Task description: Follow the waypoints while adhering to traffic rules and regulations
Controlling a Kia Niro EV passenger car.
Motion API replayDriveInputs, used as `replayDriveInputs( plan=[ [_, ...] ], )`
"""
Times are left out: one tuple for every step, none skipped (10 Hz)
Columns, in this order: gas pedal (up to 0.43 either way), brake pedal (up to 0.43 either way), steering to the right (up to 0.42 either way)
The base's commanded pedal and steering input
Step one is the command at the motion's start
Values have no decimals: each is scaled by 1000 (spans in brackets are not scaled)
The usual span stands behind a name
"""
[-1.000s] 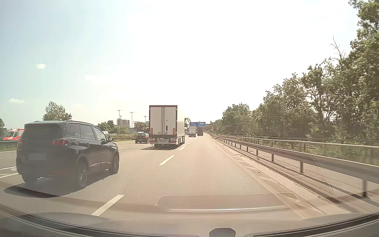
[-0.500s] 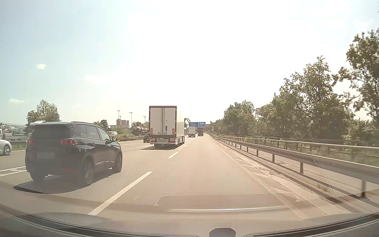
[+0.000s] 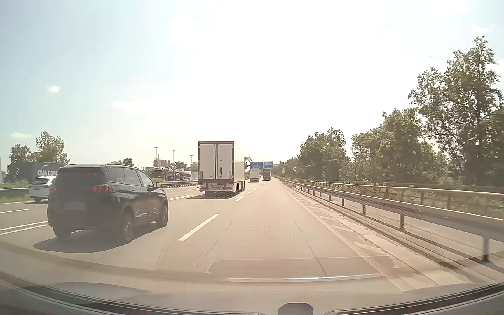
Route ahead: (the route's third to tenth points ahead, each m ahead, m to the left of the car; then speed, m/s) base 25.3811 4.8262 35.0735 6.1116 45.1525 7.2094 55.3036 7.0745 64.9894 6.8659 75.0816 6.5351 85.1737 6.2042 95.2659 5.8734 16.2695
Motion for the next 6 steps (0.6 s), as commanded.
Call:
replayDriveInputs(
  plan=[
    [209, 30, 1],
    [220, 30, 1],
    [220, 30, 0],
    [220, 30, 0],
    [220, 30, 0],
    [228, 30, 0]
  ],
)
